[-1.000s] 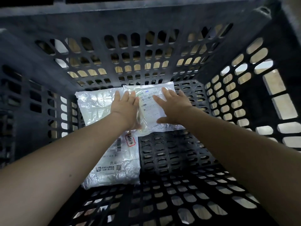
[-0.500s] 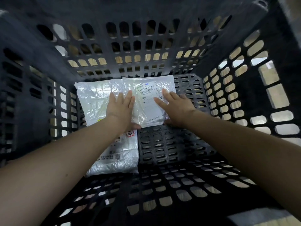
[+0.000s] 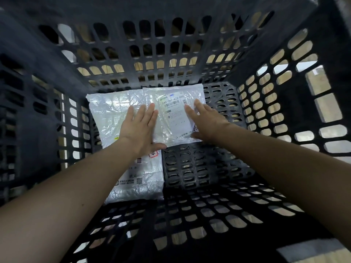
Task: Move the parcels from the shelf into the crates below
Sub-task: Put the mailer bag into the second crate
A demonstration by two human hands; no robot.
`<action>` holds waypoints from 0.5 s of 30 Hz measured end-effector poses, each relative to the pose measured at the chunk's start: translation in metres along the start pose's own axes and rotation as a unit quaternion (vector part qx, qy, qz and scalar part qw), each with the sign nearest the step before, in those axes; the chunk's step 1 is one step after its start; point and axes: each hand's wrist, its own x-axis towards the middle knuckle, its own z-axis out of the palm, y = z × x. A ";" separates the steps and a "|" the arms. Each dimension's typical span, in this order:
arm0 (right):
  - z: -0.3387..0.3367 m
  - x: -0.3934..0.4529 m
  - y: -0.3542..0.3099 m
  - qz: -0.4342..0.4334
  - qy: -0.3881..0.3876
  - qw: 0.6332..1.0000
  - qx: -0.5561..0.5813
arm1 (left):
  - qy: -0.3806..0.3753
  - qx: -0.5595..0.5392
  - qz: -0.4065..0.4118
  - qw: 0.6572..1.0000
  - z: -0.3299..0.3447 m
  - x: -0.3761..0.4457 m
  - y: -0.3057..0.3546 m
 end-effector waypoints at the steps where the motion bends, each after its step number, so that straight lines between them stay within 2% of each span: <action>1: -0.003 -0.003 0.000 0.004 -0.005 1.000 -0.008 | -0.003 -0.001 -0.001 1.000 -0.004 -0.002 -0.001; 8: -0.071 -0.063 -0.022 0.023 -0.044 0.998 -0.044 | -0.058 -0.013 -0.013 0.998 -0.071 -0.073 -0.027; 11: -0.127 -0.117 -0.034 0.018 -0.070 0.997 -0.038 | -0.078 0.008 -0.008 0.997 -0.121 -0.132 -0.047; 15: -0.224 -0.196 -0.046 -0.007 -0.067 0.997 -0.043 | -0.061 -0.001 -0.027 0.998 -0.209 -0.212 -0.086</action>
